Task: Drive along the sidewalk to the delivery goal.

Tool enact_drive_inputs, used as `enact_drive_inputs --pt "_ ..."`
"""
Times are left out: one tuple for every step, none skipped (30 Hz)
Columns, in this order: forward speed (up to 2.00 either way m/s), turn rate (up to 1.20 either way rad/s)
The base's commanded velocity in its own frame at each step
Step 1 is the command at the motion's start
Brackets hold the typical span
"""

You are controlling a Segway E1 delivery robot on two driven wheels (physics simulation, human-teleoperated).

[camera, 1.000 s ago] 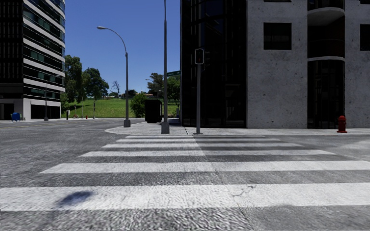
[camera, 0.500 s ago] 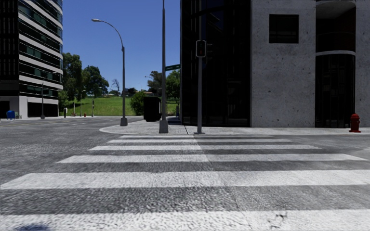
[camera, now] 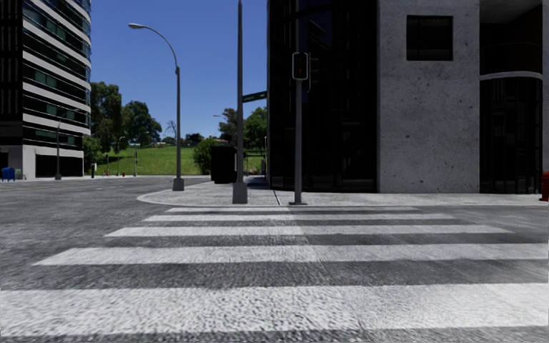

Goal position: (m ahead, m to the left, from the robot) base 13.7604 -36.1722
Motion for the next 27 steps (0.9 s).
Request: enact_drive_inputs --pt "1.27 0.00" --pt "1.27 0.00" --pt "1.27 0.00" --pt "1.27 0.00" --pt "1.27 0.00" --pt "1.27 0.00" --pt "1.27 0.00" --pt "1.86 0.00" --pt "2.00 -0.34" --pt "2.00 -0.49" --pt "2.00 -0.58" --pt "2.00 -0.60" --pt "2.00 -0.60" --pt "2.00 -0.61" --pt "2.00 -0.61" --pt "2.00 -0.61" --pt "2.00 -0.61" --pt "2.00 -0.61" --pt "2.00 -0.61" --pt "2.00 -0.61" --pt "2.00 -0.61" --pt "2.00 -0.61" --pt "2.00 -0.61" --pt "2.00 -0.61" --pt "2.00 -0.61" --pt "2.00 -0.61" --pt "2.00 -0.61"
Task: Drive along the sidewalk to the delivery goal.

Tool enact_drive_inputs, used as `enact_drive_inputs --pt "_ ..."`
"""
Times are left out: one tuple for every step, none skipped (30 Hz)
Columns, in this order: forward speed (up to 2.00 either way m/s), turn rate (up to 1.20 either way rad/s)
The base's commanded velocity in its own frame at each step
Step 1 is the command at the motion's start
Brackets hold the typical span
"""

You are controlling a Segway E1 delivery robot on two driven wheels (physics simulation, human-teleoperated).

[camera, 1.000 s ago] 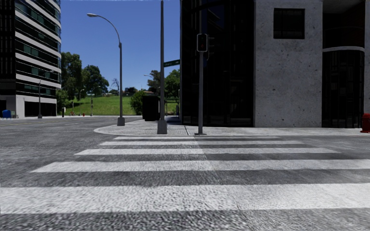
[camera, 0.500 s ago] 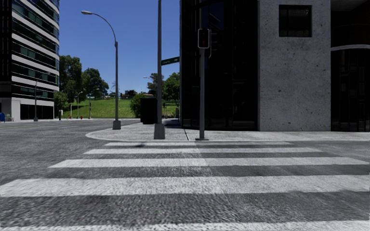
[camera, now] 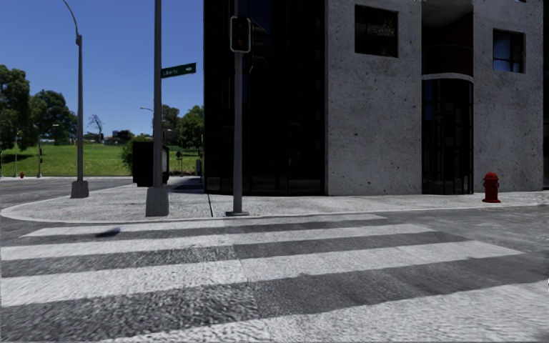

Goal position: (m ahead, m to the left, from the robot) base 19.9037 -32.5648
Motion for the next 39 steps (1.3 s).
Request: enact_drive_inputs --pt "2.00 -0.61" --pt "2.00 -0.61" --pt "2.00 -0.59" --pt "2.00 -0.59" --pt "2.00 -0.58" --pt "2.00 -0.57" --pt "2.00 -0.53" --pt "2.00 -0.51" --pt "2.00 -0.44" --pt "2.00 -0.29" --pt "2.00 0.00" --pt "2.00 0.00" --pt "2.00 0.00" --pt "2.00 0.00" --pt "2.00 0.00" --pt "2.00 0.00" --pt "2.00 0.00" --pt "2.00 0.00" --pt "2.00 0.00" --pt "2.00 0.00" --pt "2.00 0.00" --pt "2.00 0.00" --pt "2.00 0.00" --pt "2.00 0.00" --pt "2.00 0.00" --pt "2.00 0.00" --pt "2.00 0.00" --pt "2.00 0.00" --pt "2.00 0.00" --pt "2.00 0.00" --pt "2.00 0.00" --pt "2.00 0.00" --pt "2.00 0.00" --pt "2.00 0.00" --pt "2.00 0.00" --pt "2.00 0.00" --pt "2.00 0.00" --pt "2.00 0.00" --pt "2.00 0.00"
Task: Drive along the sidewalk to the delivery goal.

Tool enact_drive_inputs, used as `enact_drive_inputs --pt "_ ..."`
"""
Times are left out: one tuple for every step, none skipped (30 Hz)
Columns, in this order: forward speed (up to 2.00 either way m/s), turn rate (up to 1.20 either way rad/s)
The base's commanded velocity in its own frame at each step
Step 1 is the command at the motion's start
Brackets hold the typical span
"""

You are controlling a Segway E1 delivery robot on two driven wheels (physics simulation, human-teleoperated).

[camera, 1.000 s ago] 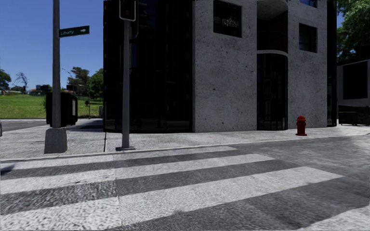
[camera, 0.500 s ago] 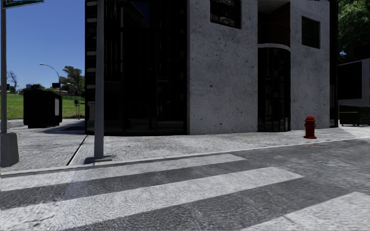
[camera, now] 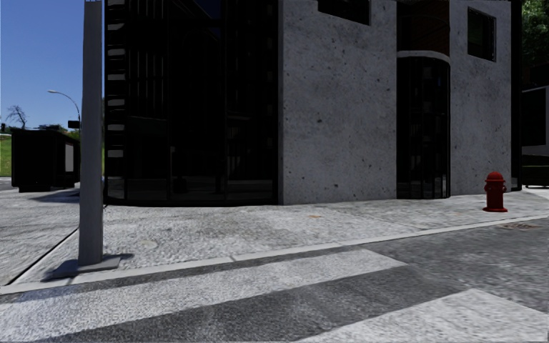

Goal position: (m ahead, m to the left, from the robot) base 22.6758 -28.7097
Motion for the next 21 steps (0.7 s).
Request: enact_drive_inputs --pt "2.00 0.00" --pt "2.00 0.00" --pt "2.00 0.00" --pt "2.00 0.00" --pt "2.00 0.00" --pt "2.00 0.00" --pt "2.00 0.00" --pt "2.00 0.00" --pt "2.00 0.00" --pt "2.00 0.00" --pt "2.00 0.00" --pt "2.00 0.00" --pt "2.00 0.00" --pt "2.00 0.00" --pt "2.00 0.00" --pt "2.00 0.00" --pt "2.00 0.00" --pt "2.00 0.00" --pt "2.00 0.00" --pt "2.00 0.00" --pt "2.00 0.00"
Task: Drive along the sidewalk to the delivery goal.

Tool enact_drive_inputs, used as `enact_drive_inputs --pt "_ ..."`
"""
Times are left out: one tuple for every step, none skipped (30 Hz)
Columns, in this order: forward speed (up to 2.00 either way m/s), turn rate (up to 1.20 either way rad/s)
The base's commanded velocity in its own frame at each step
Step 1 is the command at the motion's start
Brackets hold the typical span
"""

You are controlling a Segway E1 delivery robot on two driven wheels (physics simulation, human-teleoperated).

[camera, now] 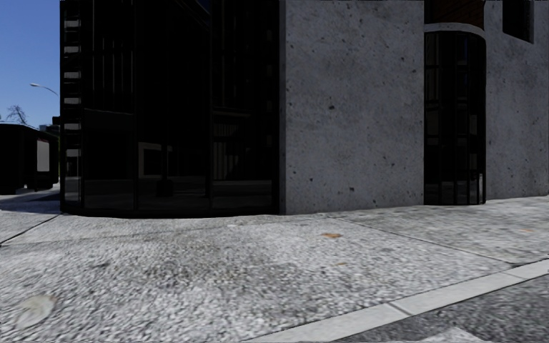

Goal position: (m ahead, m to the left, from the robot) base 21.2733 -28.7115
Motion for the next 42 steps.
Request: enact_drive_inputs --pt "2.00 0.00" --pt "2.00 0.00" --pt "1.80 0.00" --pt "1.56 0.00" --pt "1.42 -0.03" --pt "1.36 -0.06" --pt "1.35 -0.07" --pt "1.35 -0.07" --pt "1.34 -0.08" --pt "1.34 -0.09" --pt "1.34 -0.14" --pt "1.34 -0.20" --pt "1.34 -0.23" --pt "1.34 -0.24" --pt "1.34 -0.25" --pt "1.34 -0.25" --pt "1.34 -0.25" --pt "1.34 -0.28" --pt "1.34 -0.30" --pt "1.34 -0.31" --pt "1.34 -0.31" --pt "1.34 -0.32" --pt "1.34 -0.32" --pt "1.34 -0.34" --pt "1.34 -0.39" --pt "1.34 -0.49" --pt "1.34 -0.53" --pt "1.34 -0.54" --pt "1.34 -0.54" --pt "1.34 -0.54" --pt "1.34 -0.54" --pt "1.34 -0.54" --pt "1.34 -0.54" --pt "1.34 -0.54" --pt "1.34 -0.54" --pt "1.34 -0.54" --pt "1.34 -0.54" --pt "1.34 -0.54" --pt "1.34 -0.54" --pt "1.34 -0.54" --pt "1.34 -0.54" --pt "1.34 -0.54"
